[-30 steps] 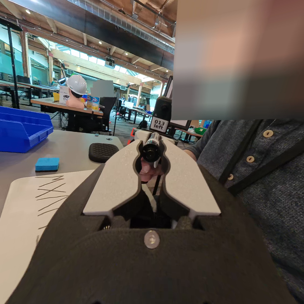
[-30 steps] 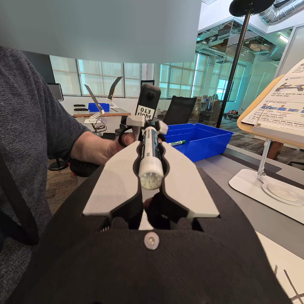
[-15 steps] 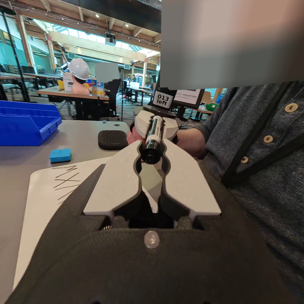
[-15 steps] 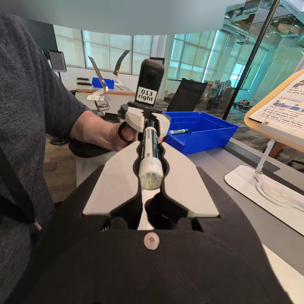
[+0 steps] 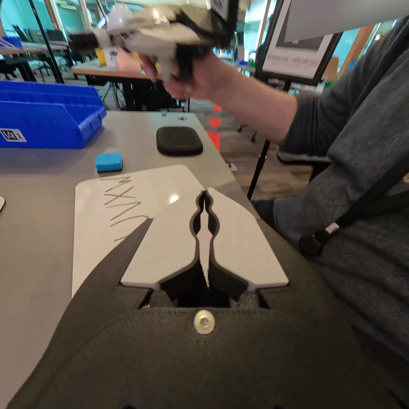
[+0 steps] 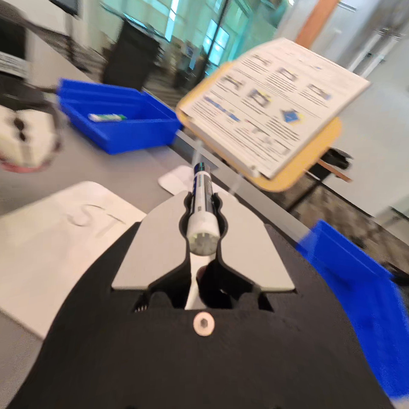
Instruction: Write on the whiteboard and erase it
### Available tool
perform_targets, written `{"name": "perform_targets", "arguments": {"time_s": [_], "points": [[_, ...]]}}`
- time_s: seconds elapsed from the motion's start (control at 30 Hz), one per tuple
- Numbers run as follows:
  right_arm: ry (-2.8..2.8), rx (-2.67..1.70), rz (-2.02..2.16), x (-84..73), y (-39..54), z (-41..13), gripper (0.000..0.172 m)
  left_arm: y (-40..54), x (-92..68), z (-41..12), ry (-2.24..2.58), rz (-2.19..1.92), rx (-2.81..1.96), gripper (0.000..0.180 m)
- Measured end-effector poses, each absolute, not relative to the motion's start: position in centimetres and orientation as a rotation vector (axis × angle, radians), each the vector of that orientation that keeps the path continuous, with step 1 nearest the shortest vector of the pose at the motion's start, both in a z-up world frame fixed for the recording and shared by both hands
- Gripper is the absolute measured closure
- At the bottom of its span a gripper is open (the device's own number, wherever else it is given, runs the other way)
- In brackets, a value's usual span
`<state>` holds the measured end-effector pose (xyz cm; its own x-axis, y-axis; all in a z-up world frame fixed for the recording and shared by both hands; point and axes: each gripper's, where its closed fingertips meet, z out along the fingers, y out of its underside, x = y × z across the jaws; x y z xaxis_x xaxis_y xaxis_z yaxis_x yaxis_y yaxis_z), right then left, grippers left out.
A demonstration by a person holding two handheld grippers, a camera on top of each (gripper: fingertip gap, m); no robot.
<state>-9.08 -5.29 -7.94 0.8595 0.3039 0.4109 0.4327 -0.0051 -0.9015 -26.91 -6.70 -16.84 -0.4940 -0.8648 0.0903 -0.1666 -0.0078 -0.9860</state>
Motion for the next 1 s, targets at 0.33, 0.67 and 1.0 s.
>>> {"name": "perform_targets", "arguments": {"time_s": [0.33,0.67,1.0], "points": [[-0.347,-1.941,-0.557,12.7,4.0,-10.5,0.151,-10.0,-27.0,-24.9,2.187,-1.197,-1.074,0.180],[-0.450,-2.312,-0.634,22.0,11.5,-20.9,0.151,-11.9,-27.9,-28.8,2.419,-1.100,-1.118,0.180],[-0.628,-2.537,-0.611,22.5,12.1,-25.4,0.147,-11.5,-27.8,-29.5,2.446,-1.042,-1.177,0.180]]}}
